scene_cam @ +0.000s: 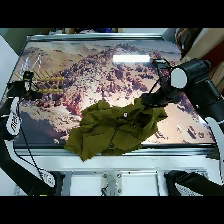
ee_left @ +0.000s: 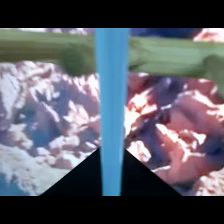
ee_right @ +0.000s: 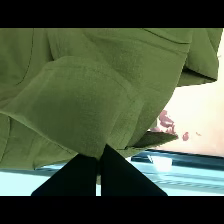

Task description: Fold the clothes and pants, and hang the long-sleeved shirts on hangers.

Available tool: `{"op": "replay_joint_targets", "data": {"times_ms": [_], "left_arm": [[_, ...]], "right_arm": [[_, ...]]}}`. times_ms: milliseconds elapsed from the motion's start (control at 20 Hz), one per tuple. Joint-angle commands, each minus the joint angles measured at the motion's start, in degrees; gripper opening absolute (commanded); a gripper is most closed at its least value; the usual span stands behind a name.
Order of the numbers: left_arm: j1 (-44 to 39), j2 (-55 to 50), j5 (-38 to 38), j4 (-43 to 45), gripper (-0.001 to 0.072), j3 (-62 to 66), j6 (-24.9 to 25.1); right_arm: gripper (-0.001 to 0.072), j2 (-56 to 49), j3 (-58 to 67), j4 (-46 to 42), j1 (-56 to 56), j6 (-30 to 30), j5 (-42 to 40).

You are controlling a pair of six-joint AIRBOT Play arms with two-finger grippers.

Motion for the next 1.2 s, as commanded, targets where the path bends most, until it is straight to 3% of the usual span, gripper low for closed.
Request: {"op": "replay_joint_targets", "data": {"times_ms": [0,350,600,700,950,1050,1150], "left_arm": [[-0.3,4.8,0.0,0.3,0.0013,0.1,-0.1],[-6.3,18.3,-3.3,0.2,0.0014,0.1,0.0],[-15.0,29.0,-11.6,-0.9,0.0015,0.1,2.0],[-18.0,33.0,-16.2,-8.3,0.0014,0.1,11.1],[-19.3,39.9,-38.6,-42.2,0.0014,0.1,40.7],[-19.3,41.2,-46.9,-47.5,0.0014,0.1,44.6],[-19.3,42.7,-48.7,-47.3,0.0014,0.1,44.5]], "right_arm": [[0.0018,0.0,0.0,0.0,0.0,0.0,0.0],[0.0018,0.0,0.0,0.0,0.0,0.0,0.0],[0.0018,0.0,0.0,0.0,0.0,0.0,0.0],[0.0018,0.0,0.0,0.0,0.0,0.0,0.0],[0.0018,0.0,0.0,0.0,0.0,0.0,0.0],[0.0018,0.0,0.0,0.0,0.0,0.0,0.0],[0.0018,0.0,0.0,0.0,0.0,0.0,0.0]]}}
